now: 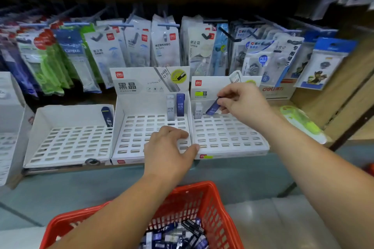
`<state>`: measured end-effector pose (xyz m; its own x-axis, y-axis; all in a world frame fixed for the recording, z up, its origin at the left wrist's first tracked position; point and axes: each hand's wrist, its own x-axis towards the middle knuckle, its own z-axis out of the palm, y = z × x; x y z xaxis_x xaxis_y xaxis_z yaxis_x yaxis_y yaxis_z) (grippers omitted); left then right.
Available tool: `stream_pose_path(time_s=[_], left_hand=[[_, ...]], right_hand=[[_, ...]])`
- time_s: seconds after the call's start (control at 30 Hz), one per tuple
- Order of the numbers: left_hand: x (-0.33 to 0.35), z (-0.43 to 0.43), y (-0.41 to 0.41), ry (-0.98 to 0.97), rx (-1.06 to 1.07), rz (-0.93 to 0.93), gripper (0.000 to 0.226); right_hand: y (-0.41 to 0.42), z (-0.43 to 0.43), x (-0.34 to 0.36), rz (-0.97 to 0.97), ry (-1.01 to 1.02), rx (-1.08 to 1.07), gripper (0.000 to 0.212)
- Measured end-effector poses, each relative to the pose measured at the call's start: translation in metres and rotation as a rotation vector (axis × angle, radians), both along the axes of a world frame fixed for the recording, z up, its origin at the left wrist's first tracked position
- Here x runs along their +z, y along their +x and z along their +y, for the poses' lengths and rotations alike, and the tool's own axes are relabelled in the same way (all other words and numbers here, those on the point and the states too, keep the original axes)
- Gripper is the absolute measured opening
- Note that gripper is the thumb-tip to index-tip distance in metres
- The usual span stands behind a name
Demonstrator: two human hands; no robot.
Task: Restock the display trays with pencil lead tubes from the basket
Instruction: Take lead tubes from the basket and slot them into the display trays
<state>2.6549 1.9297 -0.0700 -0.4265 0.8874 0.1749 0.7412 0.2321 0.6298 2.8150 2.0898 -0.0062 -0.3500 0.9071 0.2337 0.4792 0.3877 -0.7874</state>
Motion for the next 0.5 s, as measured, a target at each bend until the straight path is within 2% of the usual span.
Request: stream_pose_path(time_s=[0.33, 0.5], left_hand=[[-0.003, 0.001, -0.003, -0.006, -0.013, 0.006, 0.035], [-0.003, 0.002, -0.004, -0.005, -0.013, 0.0, 0.039]], right_hand=[[-0.024, -0.004, -0.015, -0.094, 0.175, 0.037, 0.016], [-0.024, -0.003, -0.005, -0.158, 0.138, 0.066, 0.018]])
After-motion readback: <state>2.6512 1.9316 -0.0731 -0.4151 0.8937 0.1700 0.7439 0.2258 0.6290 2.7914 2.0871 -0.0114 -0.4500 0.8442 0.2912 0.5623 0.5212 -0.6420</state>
